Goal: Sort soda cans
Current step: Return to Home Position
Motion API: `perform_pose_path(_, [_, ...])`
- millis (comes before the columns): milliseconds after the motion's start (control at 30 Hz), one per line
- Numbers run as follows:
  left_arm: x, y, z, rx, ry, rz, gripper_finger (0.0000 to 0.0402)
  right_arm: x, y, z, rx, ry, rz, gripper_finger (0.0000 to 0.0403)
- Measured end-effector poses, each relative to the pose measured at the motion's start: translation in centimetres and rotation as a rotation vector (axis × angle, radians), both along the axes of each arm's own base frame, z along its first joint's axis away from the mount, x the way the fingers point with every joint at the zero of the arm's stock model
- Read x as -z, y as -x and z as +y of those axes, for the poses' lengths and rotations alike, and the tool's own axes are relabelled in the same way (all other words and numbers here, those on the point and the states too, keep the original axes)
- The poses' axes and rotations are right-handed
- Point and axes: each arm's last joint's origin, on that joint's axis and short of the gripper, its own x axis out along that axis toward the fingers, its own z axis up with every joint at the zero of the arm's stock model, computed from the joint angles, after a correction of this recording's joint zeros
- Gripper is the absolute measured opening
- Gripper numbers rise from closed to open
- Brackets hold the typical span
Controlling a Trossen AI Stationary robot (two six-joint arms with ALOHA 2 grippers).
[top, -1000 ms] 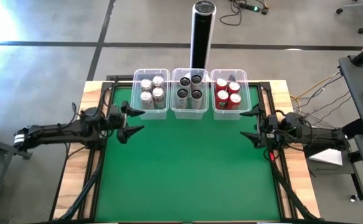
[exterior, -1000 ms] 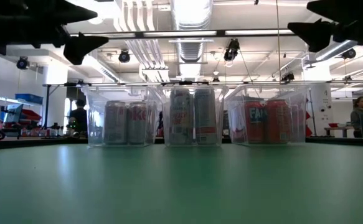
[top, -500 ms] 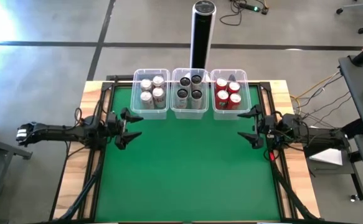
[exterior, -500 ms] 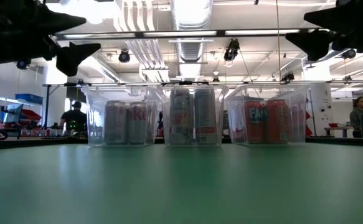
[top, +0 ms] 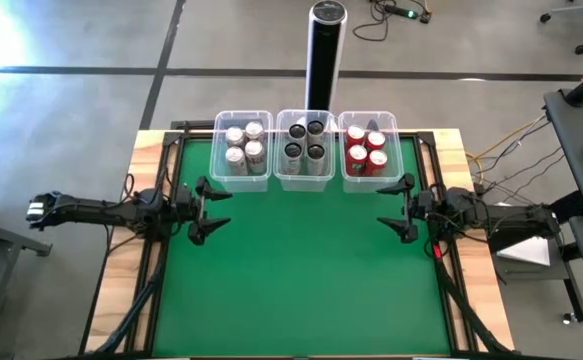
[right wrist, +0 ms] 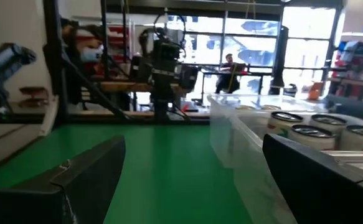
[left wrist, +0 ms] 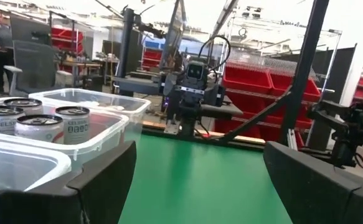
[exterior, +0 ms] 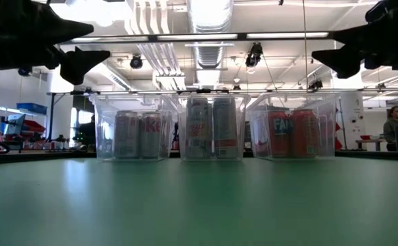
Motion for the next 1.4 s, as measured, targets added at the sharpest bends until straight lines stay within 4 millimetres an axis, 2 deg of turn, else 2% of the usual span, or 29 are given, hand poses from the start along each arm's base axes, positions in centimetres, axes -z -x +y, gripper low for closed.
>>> perform_pose_path(200, [0.3,0.0,-0.2,0.081,-0.016,0.030,0.0336,0.8,0.3,0.0,-0.003,-0.032,0.077,0.0375])
perform_pose_path(433, [0.5,0.1,-0.2,0.079,-0.022,0.048,0.0336,1.4,0.3,0.1,-0.020,-0.075,0.113,0.0375])
perform_pose_path(600, [-0.1,0.7,-0.4,0.122,-0.092,-0.005,0.0336,1.5,0.2,0.1,-0.014,-0.043,0.123,0.0375])
perform_pose_path(900, [0.4,1.5,-0.5,0.158,-0.046,0.034,0.0336,2.1,-0.2,0.1,-0.010,0.036,0.192,0.0375])
perform_pose_path(1000, [1.0,1.7,-0.1,0.044,-0.004,0.094,0.0336,2.3,-0.3,0.1,-0.013,-0.026,0.212,0.0375])
perform_pose_path(1100, [1.1,2.1,0.1,-0.052,-0.029,0.095,0.0336,2.4,-0.4,0.1,-0.017,-0.174,0.223,0.0375])
perform_pose_path(1200, [1.0,2.5,-0.1,0.001,-0.059,0.071,0.0336,2.5,-0.4,0.1,-0.019,-0.295,0.228,0.0375])
perform_pose_path(1267, [1.4,2.5,-0.3,0.082,-0.043,0.114,0.0336,2.5,-0.5,0.1,-0.020,-0.347,0.230,0.0375])
perform_pose_path(1400, [1.6,2.4,-0.4,0.108,-0.018,0.135,0.0336,2.5,-0.5,0.1,-0.020,-0.376,0.230,0.0375])
